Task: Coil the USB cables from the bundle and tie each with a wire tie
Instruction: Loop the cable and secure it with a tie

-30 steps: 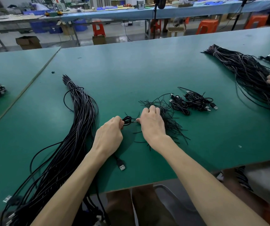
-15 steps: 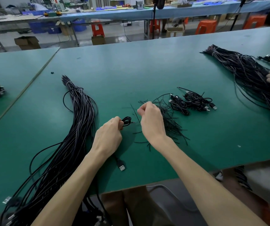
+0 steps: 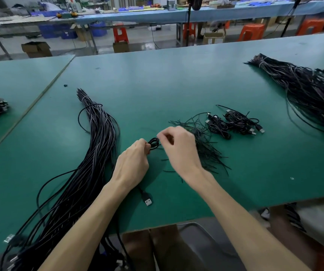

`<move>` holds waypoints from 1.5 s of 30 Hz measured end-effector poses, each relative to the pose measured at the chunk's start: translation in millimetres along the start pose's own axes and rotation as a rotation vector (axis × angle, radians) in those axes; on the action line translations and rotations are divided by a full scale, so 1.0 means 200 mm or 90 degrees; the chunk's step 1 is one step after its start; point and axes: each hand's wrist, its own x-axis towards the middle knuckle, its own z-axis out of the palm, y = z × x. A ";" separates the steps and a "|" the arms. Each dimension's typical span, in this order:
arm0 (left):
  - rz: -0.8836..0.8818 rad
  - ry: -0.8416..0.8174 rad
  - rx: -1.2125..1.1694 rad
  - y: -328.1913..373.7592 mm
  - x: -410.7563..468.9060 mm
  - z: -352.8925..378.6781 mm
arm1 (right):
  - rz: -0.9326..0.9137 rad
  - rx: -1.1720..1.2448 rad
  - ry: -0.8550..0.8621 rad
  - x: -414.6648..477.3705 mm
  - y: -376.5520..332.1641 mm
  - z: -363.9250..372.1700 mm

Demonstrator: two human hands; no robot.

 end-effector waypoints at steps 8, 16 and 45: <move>0.008 -0.012 -0.020 -0.01 -0.01 0.00 | -0.070 -0.025 0.095 -0.16 0.03 0.11; -0.058 -0.034 -0.220 -0.01 -0.01 -0.01 | -0.142 -0.112 0.152 -0.19 -0.02 0.12; -0.019 -0.057 -0.498 0.05 -0.04 -0.09 | -0.029 0.262 -0.114 -0.14 0.08 0.09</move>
